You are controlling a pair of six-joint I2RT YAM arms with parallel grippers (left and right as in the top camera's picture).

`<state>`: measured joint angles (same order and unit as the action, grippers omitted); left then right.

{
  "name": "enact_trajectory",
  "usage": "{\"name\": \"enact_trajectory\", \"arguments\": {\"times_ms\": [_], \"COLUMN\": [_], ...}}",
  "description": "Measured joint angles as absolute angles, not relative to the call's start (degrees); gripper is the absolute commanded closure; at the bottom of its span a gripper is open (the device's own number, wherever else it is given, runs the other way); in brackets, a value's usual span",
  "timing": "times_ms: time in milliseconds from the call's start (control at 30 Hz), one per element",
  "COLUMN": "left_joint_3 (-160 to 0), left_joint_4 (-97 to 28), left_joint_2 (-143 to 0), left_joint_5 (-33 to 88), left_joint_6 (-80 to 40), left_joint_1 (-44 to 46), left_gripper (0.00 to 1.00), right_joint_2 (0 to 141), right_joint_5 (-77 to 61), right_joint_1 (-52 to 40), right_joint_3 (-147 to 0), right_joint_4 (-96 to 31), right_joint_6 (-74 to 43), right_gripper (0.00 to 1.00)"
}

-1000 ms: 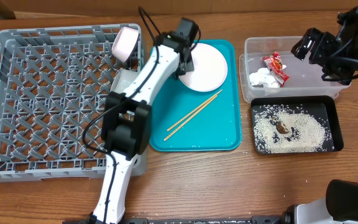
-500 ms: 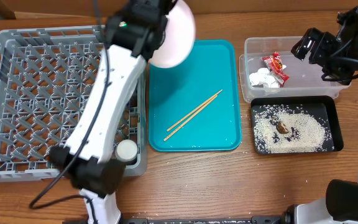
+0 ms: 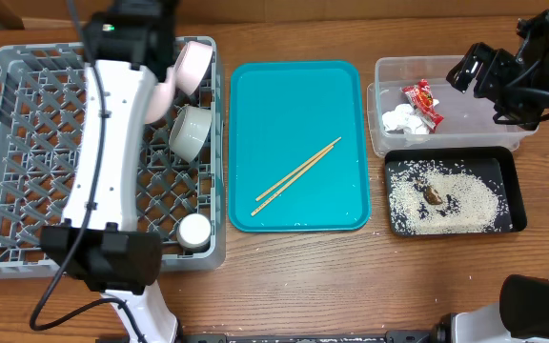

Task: Sort waste into correct bins and load items into the dishwasher
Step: 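Lift the white plate and stand it in the dish rack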

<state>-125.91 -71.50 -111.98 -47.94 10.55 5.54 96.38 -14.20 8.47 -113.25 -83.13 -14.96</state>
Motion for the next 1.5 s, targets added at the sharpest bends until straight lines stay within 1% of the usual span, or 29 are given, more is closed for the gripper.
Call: {"name": "enact_trajectory", "arguments": {"times_ms": [133,333,600,833,1067,1233,1267,1300,1333,1367,1400,1433,1500], "left_joint_3": [-125.9,-124.1,-114.1,-107.3,-104.4,-104.2,-104.2,-104.2,-104.2,-104.2,-104.2,-104.2,-104.2], "left_joint_4": [-69.3,-64.2,-52.0,-45.5,-44.6,-45.2,-45.5,-45.7,-45.9,-46.2,-46.3,-46.5,-46.6], "left_joint_2": [-112.0,-112.0,-112.1,-112.6,-112.6,-112.6,-112.6,-112.6,-112.6,-112.6,-112.6,-112.6,-112.6], "left_joint_5": [-48.6,-49.0,-53.1,-53.8,-53.3,-49.8,-48.9,-47.9,-46.9,-45.8,-45.1,-43.2,-40.5], "left_joint_6": [10.7,11.0,11.2,11.2,10.0,8.5,8.4,8.1,7.9,7.6,7.6,7.1,6.9], "left_joint_1": [2.4,1.9,1.9,1.9,3.1,3.4,3.4,3.4,3.4,3.4,3.4,3.4,3.4], "left_gripper": [0.96,0.96,0.96,0.96,0.96,0.96,0.94,0.89,0.81,0.76,0.64,0.59,0.52], "right_joint_2": [96.4,96.4,96.4,96.4,96.4,96.4,96.4,96.4,96.4,96.4,96.4,96.4,96.4], "right_joint_5": [-14.2,-14.2,-14.2,-14.2,-14.2,-14.2,-14.2,-14.2,-14.2,-14.2,-14.2,-14.2,-14.2], "right_joint_1": [8.5,8.5,8.5,8.5,8.5,8.5,8.5,8.5,8.5,8.5,8.5,8.5,8.5], "right_joint_3": [-113.3,-113.3,-113.3,-113.3,-113.3,-113.3,-113.3,-113.3,-113.3,-113.3,-113.3,-113.3,-113.3], "right_joint_4": [-83.1,-83.1,-83.1,-83.1,-83.1,-83.1,-83.1,-83.1,-83.1,-83.1,-83.1,-83.1,-83.1], "right_joint_6": [-15.0,-15.0,-15.0,-15.0,-15.0,-15.0,-15.0,-15.0,-14.9,-15.0,-15.0,-15.0,-15.0], "right_gripper": [0.0,0.0,0.0,0.0,0.0,0.0,0.0,0.0,0.0,0.0,0.0,0.0,0.0]}}
